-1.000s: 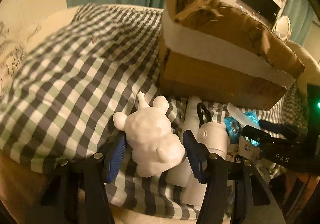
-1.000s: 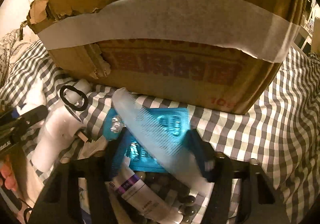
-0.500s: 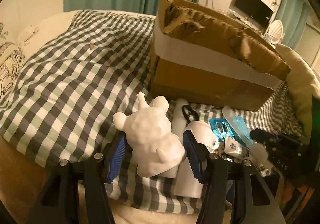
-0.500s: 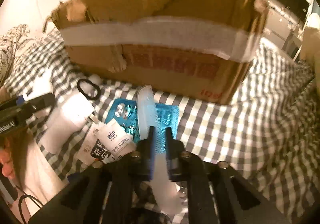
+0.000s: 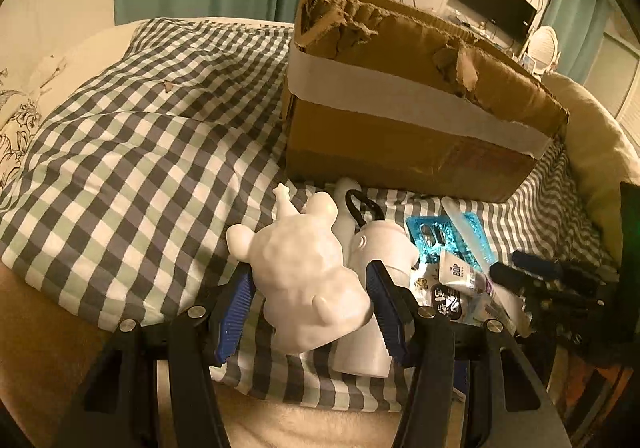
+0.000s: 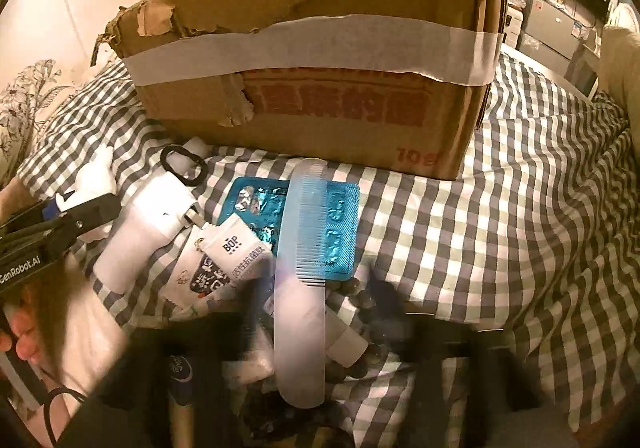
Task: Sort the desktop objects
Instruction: 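Grasp and lift the white comb with right gripper while left grasps the bear figurine, then carry comb and figurine over the cardboard box and open both grippers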
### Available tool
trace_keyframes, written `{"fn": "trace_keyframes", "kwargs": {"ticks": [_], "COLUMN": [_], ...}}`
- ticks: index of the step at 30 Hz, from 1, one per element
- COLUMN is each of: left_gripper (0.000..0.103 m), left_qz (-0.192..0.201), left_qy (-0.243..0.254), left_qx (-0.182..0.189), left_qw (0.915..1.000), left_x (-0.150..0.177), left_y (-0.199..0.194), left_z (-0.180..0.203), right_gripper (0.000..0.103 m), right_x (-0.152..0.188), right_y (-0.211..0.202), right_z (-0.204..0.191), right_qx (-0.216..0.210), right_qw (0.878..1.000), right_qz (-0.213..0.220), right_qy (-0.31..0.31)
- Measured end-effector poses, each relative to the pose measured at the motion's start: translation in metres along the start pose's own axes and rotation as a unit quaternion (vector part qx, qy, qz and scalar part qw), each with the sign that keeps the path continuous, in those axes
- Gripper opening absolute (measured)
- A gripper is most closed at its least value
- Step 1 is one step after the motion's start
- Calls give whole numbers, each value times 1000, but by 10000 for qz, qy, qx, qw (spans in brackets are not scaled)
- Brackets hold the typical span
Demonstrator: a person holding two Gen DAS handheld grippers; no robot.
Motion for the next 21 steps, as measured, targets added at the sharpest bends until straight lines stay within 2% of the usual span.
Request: {"fn": "trace_keyframes", "kwargs": {"ticks": [2, 6, 8, 10, 11, 21], "left_gripper": [58, 58, 58, 58, 58, 58], "left_qz": [-15, -51, -62, -62, -62, 60], "left_qy": [41, 44, 18, -4, -7, -37], "left_qx": [-6, 9, 30, 47, 54, 96], "left_qw": [10000, 10000, 10000, 10000, 10000, 9999], "left_x": [0, 1, 1, 0, 0, -1], "left_y": [1, 4, 5, 6, 6, -4], "left_z": [2, 2, 1, 0, 0, -2], "right_gripper": [63, 55, 39, 35, 26, 26], "right_x": [-4, -15, -16, -15, -14, 4], "right_y": [6, 32, 35, 35, 35, 17], "right_z": [1, -12, -17, -21, -23, -40], "right_qx": [-1, -67, -162, -164, -166, 23], "right_qw": [10000, 9998, 9995, 9992, 9991, 9985], "right_qz": [-39, -151, -208, -211, -209, -20], "right_qy": [6, -105, -191, -282, -329, -552]}}
Point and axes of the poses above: each gripper's, at about its wrist camera, not at the fingertips, and y roughly the way its jaws point, z to its right, x to its underside, the point moved 1 cm from there along y, roughly the way its jaws point, and after that the axes turned 11 degrees about y, right-handed, at the moved point
